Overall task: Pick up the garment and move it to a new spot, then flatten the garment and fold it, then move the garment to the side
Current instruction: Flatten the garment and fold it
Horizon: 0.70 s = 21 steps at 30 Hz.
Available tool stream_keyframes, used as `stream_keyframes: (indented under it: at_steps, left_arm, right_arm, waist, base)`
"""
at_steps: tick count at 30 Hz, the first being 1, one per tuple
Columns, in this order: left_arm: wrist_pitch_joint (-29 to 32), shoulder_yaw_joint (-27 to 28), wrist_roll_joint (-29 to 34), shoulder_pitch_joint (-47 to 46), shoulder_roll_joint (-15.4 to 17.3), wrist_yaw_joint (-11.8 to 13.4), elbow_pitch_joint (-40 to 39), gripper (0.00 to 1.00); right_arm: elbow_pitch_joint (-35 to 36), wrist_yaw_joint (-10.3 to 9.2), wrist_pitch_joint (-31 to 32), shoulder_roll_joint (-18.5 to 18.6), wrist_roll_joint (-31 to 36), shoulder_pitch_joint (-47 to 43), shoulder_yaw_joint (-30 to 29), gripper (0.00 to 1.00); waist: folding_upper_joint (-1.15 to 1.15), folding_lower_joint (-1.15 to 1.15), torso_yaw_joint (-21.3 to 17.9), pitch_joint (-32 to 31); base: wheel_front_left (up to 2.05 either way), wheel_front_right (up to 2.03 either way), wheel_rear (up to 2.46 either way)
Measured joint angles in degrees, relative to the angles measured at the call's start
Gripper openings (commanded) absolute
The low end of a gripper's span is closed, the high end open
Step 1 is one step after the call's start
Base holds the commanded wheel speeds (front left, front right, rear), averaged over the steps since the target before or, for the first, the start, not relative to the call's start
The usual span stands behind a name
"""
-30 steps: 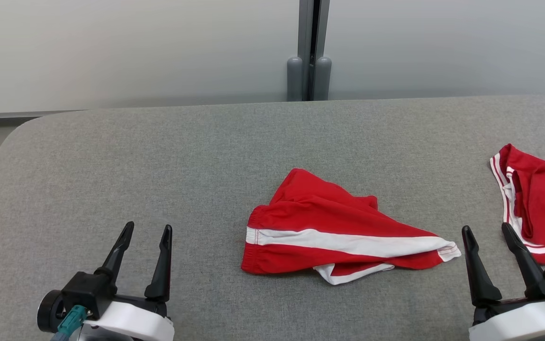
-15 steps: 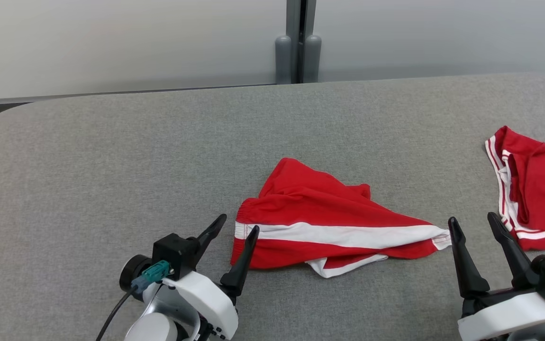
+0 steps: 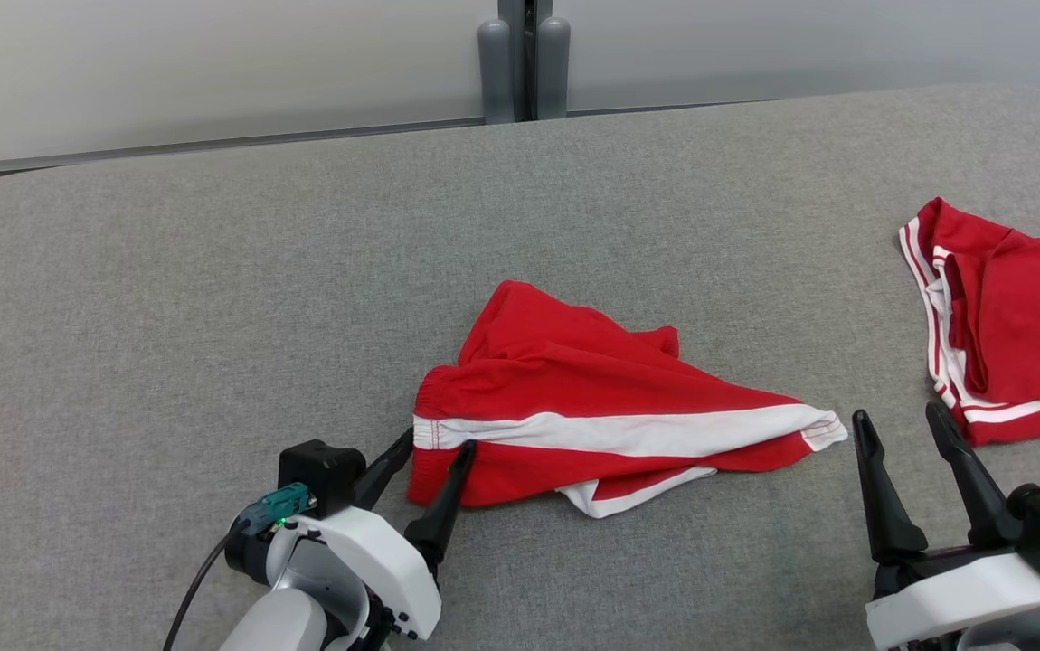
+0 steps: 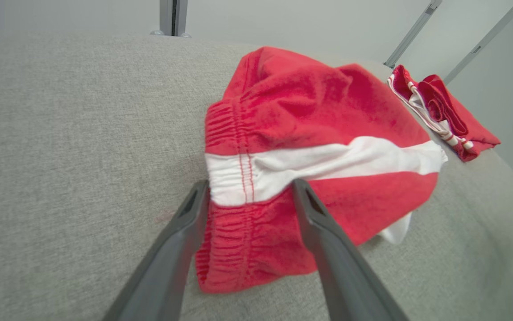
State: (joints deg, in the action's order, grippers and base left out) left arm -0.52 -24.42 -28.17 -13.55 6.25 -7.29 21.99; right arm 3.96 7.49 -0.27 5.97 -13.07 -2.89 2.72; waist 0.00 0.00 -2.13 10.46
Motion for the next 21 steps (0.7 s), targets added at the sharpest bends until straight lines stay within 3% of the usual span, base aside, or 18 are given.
stream_keyframes:
  at_steps: [2, 10, 16, 21]
  left_arm:
    - [-0.8, -0.7, -0.6, -0.3, 0.4, -0.1, -0.1, 0.0]
    - [-3.0, -2.0, -1.1, -0.9, 2.5, -0.2, -2.0, 0.0]
    - [-3.0, -3.0, -1.1, -1.5, 2.9, -0.2, -3.8, 0.0]
    - [-3.1, -3.4, -0.7, -2.3, 2.9, -0.1, -4.6, 0.0]
  right_arm:
    - [-0.4, 0.0, -0.2, 0.0, -0.1, 0.0, 0.0, 1.0]
    - [-4.8, 0.0, -0.2, 1.2, -0.6, 0.3, -1.7, 1.0]
    - [-14.4, 0.0, -0.1, 3.0, -1.9, 2.2, -1.5, 1.0]
    - [-22.1, 0.0, -1.4, 4.0, -2.9, 7.7, 2.2, 1.0]
  waist:
    - [0.0, 0.0, -0.1, 0.2]
    - [0.0, 0.0, 0.3, 0.7]
    - [0.0, 0.0, 1.3, 2.1]
    - [0.0, 0.0, 2.1, 3.6]
  base:
    - [0.0, 0.0, 0.0]
    - [0.0, 0.0, 0.0]
    - [0.0, 0.0, 0.0]
    - [0.0, 0.0, 0.0]
